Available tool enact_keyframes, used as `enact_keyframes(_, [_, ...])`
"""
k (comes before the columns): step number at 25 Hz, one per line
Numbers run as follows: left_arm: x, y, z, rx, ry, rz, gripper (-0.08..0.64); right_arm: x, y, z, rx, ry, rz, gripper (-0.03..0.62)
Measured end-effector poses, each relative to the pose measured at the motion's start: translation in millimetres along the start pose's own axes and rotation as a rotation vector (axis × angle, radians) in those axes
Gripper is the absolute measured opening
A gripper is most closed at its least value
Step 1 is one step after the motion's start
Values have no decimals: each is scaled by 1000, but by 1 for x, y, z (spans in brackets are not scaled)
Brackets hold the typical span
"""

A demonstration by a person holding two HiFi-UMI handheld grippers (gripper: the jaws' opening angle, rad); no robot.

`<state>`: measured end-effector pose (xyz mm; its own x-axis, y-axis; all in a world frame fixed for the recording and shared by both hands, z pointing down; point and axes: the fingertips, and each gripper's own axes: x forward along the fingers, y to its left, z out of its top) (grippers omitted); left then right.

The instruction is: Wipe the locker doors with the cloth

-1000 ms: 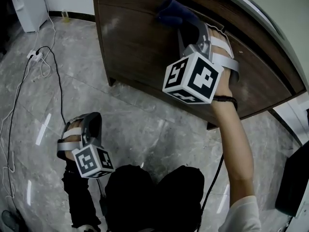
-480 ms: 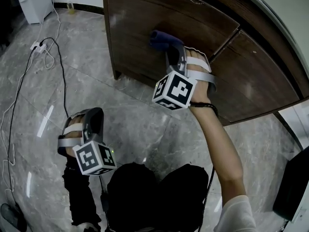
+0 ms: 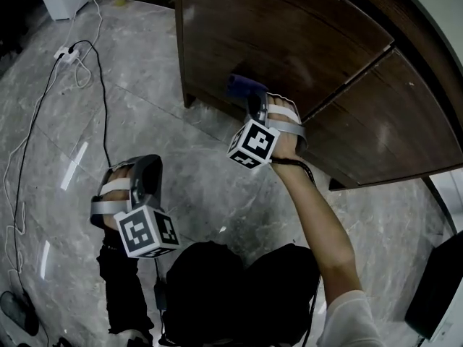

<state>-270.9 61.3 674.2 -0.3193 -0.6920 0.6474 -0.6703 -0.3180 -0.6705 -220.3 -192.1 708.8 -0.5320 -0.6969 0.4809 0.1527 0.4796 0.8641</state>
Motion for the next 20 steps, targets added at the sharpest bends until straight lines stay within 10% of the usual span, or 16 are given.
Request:
enact_keyframes(13, [7,-7,-10,-18,21,-15,2,55,83,-2,-69,78,166,69])
enact_keyframes(20, [2,0,-13,-25,22,-2,2,26,17,24,-54,31,71,69])
